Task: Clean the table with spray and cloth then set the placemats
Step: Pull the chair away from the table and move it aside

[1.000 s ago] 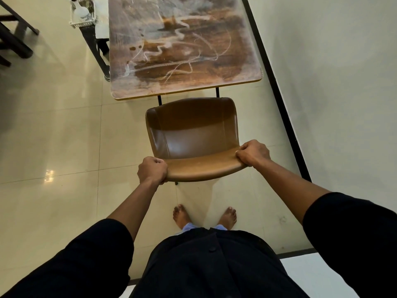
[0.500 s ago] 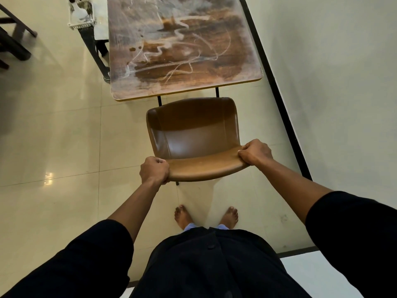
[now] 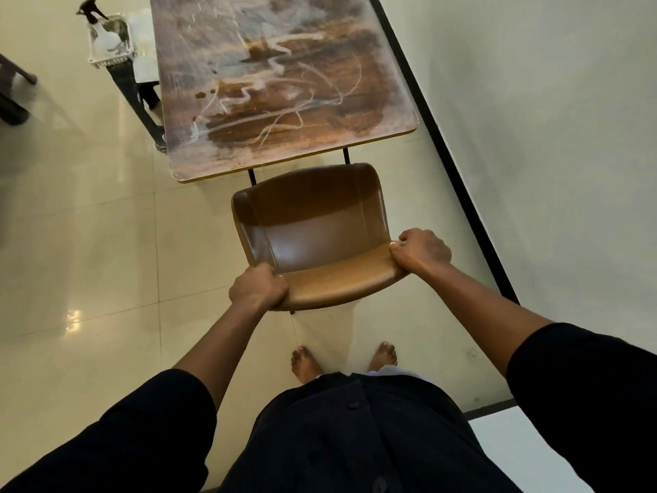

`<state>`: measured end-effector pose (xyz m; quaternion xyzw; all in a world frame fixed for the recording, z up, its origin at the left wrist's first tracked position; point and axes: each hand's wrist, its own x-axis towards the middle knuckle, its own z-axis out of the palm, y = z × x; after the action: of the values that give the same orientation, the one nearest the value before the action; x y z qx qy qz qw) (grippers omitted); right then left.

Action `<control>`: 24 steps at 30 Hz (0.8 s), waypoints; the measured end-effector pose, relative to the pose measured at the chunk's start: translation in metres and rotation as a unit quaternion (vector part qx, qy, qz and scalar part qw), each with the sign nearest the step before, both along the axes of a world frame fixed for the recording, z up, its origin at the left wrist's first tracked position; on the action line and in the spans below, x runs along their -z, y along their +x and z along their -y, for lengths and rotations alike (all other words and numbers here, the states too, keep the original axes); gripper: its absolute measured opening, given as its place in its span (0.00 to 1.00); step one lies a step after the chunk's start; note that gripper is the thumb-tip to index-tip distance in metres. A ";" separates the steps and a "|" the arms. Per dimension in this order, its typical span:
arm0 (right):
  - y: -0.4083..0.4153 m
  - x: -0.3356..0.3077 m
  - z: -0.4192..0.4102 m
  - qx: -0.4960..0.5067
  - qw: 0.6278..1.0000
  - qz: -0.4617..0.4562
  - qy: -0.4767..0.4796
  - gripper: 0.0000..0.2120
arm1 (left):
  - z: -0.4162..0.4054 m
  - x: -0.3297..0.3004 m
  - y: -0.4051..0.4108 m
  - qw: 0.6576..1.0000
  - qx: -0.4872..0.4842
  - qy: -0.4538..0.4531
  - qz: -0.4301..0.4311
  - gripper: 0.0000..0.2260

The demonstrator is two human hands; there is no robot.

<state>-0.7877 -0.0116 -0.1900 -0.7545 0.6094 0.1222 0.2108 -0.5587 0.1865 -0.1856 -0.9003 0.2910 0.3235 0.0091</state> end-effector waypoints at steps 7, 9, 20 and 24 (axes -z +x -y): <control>-0.020 -0.028 0.012 0.006 0.991 0.113 -0.065 0.19 | 0.062 -0.028 -0.043 0.985 0.072 -0.147 -0.046 0.12; -0.034 -0.036 0.026 0.002 0.989 0.131 -0.074 0.19 | 0.087 -0.036 -0.066 0.976 0.087 -0.192 -0.064 0.12; -0.165 -0.089 0.158 0.050 0.960 0.273 -0.036 0.12 | 0.236 -0.068 -0.205 0.921 0.017 -0.346 -0.176 0.09; -0.203 -0.106 0.207 0.050 0.951 0.301 -0.045 0.11 | 0.284 -0.077 -0.239 0.910 -0.011 -0.367 -0.195 0.07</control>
<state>-0.9906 -0.2191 -0.0842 -0.7338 0.5591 -0.1492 0.3559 -0.7981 -0.0975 -0.1087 -0.7624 0.3752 0.3632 -0.3822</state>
